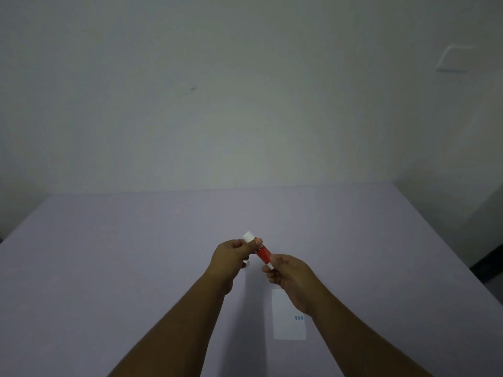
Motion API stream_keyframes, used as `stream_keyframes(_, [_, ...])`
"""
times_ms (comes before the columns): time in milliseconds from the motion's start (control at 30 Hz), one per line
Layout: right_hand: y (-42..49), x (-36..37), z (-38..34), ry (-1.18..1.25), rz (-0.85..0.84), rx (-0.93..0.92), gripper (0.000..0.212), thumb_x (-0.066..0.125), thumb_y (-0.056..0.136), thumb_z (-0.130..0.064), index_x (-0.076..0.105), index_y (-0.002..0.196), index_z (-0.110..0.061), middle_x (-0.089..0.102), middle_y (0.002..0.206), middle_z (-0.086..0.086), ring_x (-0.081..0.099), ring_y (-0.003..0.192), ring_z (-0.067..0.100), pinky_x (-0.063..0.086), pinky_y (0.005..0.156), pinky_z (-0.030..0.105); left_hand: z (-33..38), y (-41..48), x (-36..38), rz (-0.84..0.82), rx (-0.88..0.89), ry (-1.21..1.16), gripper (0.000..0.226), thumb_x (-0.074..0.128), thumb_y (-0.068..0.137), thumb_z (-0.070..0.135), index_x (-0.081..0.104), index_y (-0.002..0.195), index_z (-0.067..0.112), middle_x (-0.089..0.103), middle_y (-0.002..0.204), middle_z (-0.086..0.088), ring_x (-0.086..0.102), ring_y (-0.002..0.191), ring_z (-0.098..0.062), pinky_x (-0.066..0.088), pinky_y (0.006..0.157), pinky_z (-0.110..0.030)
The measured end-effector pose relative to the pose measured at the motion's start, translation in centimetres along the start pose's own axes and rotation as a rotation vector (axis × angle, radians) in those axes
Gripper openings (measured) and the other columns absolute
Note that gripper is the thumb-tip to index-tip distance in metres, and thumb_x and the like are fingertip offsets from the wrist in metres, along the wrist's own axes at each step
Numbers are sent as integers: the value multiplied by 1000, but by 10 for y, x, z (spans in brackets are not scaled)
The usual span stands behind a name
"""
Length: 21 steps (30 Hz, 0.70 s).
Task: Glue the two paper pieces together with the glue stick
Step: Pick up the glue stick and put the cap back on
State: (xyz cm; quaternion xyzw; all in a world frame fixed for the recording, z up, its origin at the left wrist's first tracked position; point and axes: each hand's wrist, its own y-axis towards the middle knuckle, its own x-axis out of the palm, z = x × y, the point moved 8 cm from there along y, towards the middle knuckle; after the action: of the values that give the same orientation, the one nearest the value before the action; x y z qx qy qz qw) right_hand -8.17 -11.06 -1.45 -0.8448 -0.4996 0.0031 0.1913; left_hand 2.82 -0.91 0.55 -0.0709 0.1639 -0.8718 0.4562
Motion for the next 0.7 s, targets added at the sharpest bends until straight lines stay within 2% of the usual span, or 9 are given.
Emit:
stream_keyframes(133, [5, -4, -5, -232, 54, -81, 8, 64, 83, -28, 63, 90, -23, 64, 89, -1, 59, 82, 13, 47, 74, 25, -2, 1, -1, 28, -18, -12, 37, 73, 77, 38, 70, 96, 7, 70, 97, -8, 59, 88, -19, 46, 68, -27])
stream_keyframes(333, [12, -10, 0, -287, 142, -130, 14, 74, 74, -28, 63, 83, -28, 62, 74, -13, 58, 69, 4, 44, 66, 20, -5, 5, -1, 72, -42, -39, 40, 75, 75, 38, 68, 94, 4, 69, 98, -12, 57, 84, -19, 46, 68, -28])
stream_keyframes(467, [18, -14, 7, -300, 148, -116, 14, 73, 74, -30, 63, 82, -30, 62, 77, -11, 59, 72, 6, 44, 66, 21, -10, 9, 2, 37, -63, -19, 32, 74, 76, 38, 67, 90, 10, 67, 97, -8, 58, 86, -18, 46, 68, -26])
stream_keyframes(600, [26, -27, 19, -265, 200, -71, 13, 71, 78, -30, 61, 87, -30, 67, 90, -8, 62, 85, 10, 45, 68, 22, -20, 17, 12, -143, -78, 35, 42, 68, 80, 44, 63, 111, 16, 65, 109, -1, 60, 99, -20, 50, 74, -25])
stream_keyframes(700, [34, -39, 30, -230, 227, -28, 12, 69, 80, -30, 59, 88, -30, 67, 93, -5, 63, 88, 16, 46, 69, 25, -33, 37, -5, -36, -97, -61, 37, 63, 86, 37, 63, 116, 15, 66, 109, -4, 61, 98, -23, 51, 74, -27])
